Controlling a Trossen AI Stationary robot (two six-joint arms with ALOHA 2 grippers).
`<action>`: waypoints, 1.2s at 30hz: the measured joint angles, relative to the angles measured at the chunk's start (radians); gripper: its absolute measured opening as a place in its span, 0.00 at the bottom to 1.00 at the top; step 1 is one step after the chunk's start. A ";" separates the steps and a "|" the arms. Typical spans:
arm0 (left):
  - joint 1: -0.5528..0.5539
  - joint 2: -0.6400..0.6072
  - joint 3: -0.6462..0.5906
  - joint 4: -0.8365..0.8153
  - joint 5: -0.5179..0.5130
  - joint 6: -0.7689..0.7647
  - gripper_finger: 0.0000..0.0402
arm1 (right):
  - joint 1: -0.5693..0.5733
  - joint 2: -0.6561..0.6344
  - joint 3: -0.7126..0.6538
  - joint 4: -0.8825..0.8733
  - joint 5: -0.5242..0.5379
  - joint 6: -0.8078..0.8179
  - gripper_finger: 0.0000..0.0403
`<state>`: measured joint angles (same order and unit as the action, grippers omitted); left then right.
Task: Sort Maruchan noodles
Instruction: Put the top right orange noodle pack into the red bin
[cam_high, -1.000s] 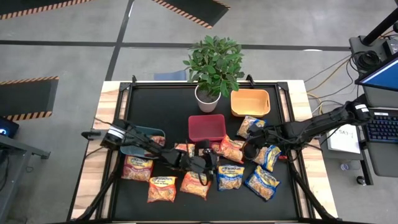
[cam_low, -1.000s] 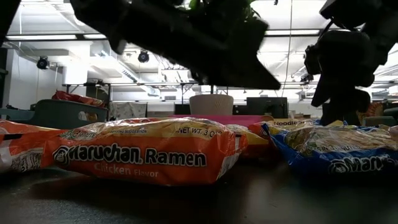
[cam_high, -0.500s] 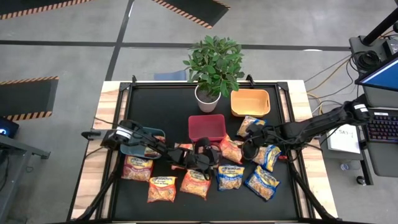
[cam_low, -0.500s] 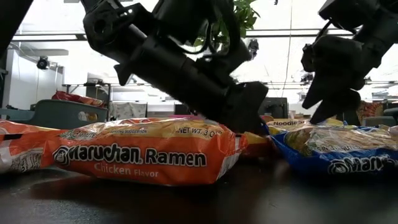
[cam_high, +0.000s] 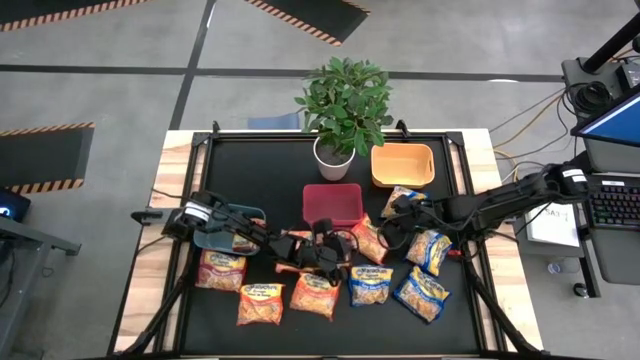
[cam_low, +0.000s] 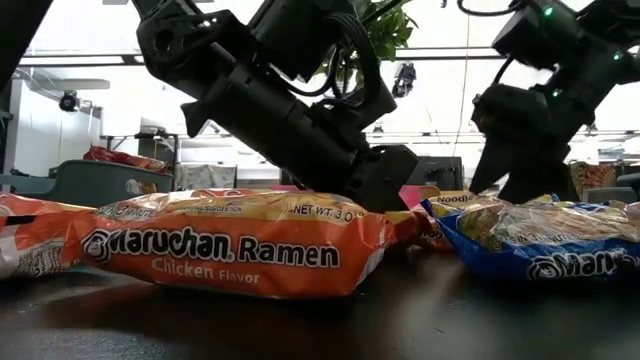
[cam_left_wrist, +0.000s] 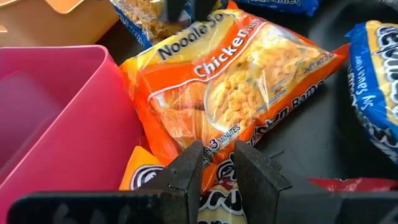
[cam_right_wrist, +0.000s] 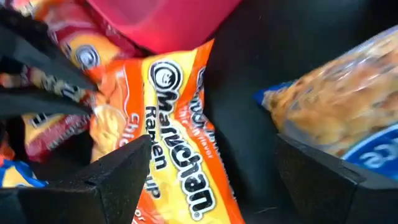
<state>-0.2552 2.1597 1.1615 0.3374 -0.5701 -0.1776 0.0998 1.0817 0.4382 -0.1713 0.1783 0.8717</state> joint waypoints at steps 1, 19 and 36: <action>0.002 0.000 -0.001 -0.001 0.000 0.000 0.19 | 0.000 0.010 -0.001 0.002 -0.010 0.001 0.81; 0.015 0.002 -0.011 0.002 0.004 0.008 0.19 | -0.003 0.163 -0.002 0.317 -0.207 0.004 0.75; 0.015 0.002 -0.013 0.034 0.003 0.008 0.19 | -0.002 0.151 -0.002 0.323 -0.179 0.019 0.35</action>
<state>-0.2401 2.1620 1.1487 0.3710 -0.5666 -0.1696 0.0975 1.2326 0.4362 0.1514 -0.0003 0.8905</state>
